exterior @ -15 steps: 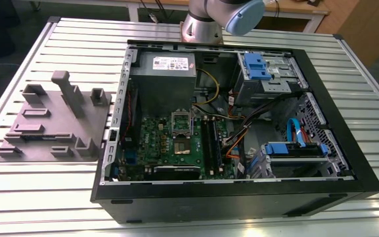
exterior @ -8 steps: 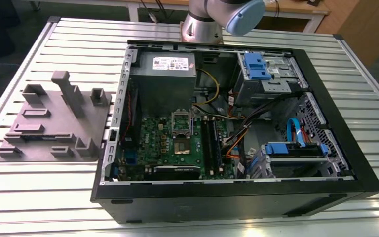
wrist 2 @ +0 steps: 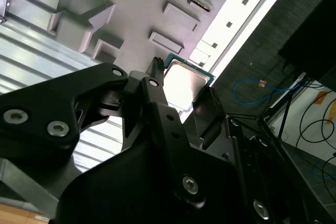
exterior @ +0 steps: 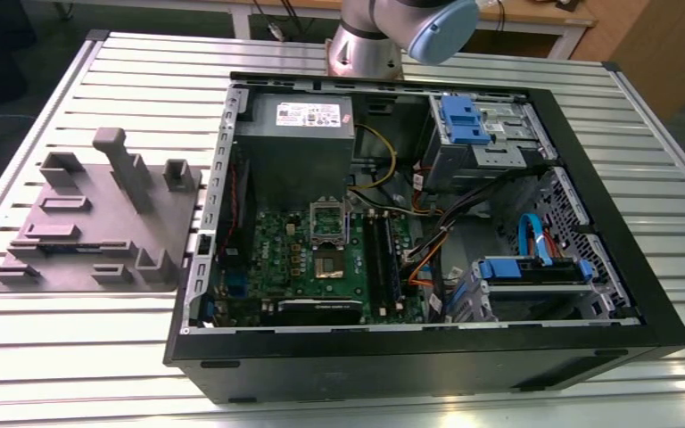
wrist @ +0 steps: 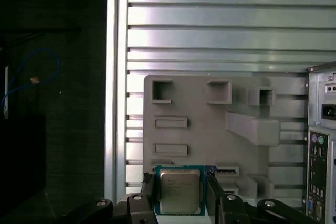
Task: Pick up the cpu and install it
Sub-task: 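Pick up the cpu and move it towards the insertion slot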
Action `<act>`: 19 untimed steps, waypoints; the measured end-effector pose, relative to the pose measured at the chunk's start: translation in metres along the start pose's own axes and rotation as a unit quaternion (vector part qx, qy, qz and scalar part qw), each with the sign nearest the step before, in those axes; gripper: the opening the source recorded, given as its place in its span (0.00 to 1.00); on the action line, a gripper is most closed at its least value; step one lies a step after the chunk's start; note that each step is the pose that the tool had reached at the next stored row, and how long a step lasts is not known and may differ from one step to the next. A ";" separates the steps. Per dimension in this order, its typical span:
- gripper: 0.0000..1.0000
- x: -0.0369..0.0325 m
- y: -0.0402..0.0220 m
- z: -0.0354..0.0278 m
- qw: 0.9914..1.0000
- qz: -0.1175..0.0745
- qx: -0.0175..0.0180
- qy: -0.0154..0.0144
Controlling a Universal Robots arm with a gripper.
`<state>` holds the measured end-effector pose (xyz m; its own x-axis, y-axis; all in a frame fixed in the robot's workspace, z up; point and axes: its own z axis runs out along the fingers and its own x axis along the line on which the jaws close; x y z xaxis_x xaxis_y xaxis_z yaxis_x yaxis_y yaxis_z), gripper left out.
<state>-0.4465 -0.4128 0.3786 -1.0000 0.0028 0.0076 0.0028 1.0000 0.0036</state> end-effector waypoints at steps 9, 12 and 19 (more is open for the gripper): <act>0.47 -0.0068 0.0000 0.0000 1.000 0.000 0.000 0.000; 0.47 -0.0092 0.0000 -0.0001 1.000 0.000 0.000 0.000; 0.47 -0.0118 0.0000 0.0000 1.000 0.000 0.000 0.000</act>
<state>-0.4347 -0.4128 0.3785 -1.0000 0.0028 0.0075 0.0028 1.0000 0.0037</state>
